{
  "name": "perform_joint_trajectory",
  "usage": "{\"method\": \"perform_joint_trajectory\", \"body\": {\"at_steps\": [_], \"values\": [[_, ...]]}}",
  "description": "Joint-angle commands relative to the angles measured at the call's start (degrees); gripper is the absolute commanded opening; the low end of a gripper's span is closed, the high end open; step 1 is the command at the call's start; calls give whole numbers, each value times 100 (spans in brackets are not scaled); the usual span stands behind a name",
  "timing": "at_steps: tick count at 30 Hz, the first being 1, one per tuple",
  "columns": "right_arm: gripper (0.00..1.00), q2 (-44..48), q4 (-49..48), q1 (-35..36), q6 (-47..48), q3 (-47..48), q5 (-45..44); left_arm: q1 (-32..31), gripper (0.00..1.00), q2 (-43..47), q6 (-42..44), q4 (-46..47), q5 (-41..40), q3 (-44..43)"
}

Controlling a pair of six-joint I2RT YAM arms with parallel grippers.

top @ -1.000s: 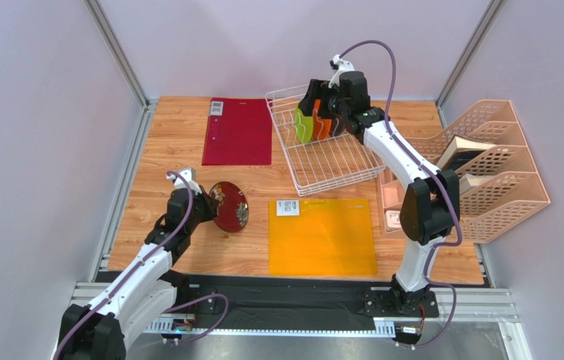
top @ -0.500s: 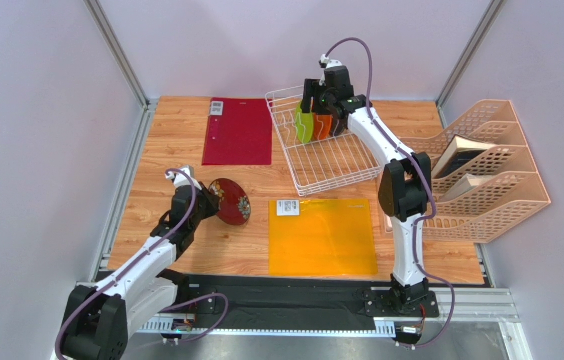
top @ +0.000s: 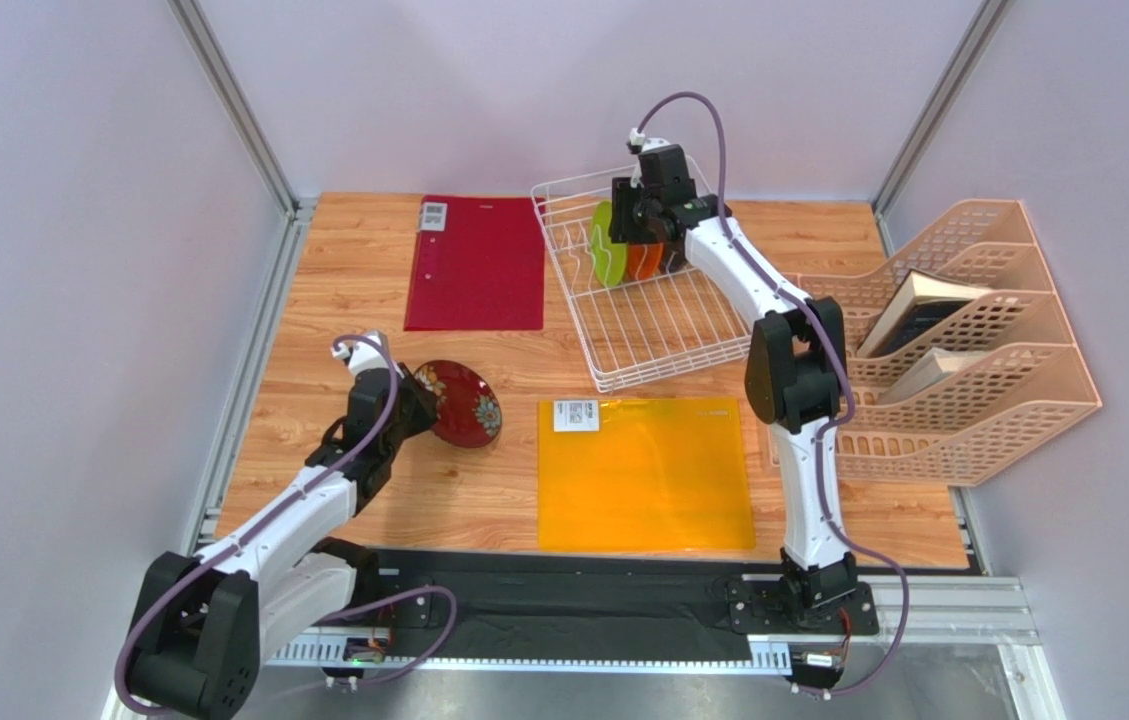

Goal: Unload the plates from the dish rack

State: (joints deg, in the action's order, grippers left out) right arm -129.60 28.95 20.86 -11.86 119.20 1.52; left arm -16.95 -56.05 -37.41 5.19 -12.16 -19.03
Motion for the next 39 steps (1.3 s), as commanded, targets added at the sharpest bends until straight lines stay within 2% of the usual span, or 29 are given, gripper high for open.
{"method": "perform_joint_trajectory", "body": {"at_steps": [1,6,8,9,11,12,16,19,22,24,28,34,35,39], "values": [[39,-179,14,67,149,350,164,8,33,-204,252,-493,-304,-128],[26,-294,32,129,210,411,85,8,36,-248,190,-712,-383,-119],[22,-329,41,164,245,429,59,8,40,-266,146,-765,-427,-127],[15,-338,41,172,263,438,50,8,41,-292,137,-791,-436,-136],[11,-347,49,216,307,438,-2,8,53,-380,111,-896,-488,-198],[6,-355,41,225,324,446,-29,8,55,-406,85,-958,-506,-241],[0,-338,67,313,368,482,-143,8,58,-538,41,-1046,-559,-330],[0,-232,6,427,482,429,-538,8,63,-486,23,-1064,-603,-295],[0,-13,-126,637,675,201,-1170,8,71,-477,23,-1082,-647,-303],[0,215,-398,761,825,-79,-1863,8,76,-486,32,-1064,-638,-312],[0,697,-854,946,992,-519,-2892,7,78,-451,76,-1099,-682,-339],[0,1629,-1479,955,1001,-1512,-3280,8,83,101,181,-1274,-980,-382],[0,1718,-1506,955,1010,-1566,-3298,8,99,190,207,-1275,-1033,-383],[0,2113,-1445,972,1019,-1794,-3439,8,100,568,435,-1354,-1148,-505]]}}
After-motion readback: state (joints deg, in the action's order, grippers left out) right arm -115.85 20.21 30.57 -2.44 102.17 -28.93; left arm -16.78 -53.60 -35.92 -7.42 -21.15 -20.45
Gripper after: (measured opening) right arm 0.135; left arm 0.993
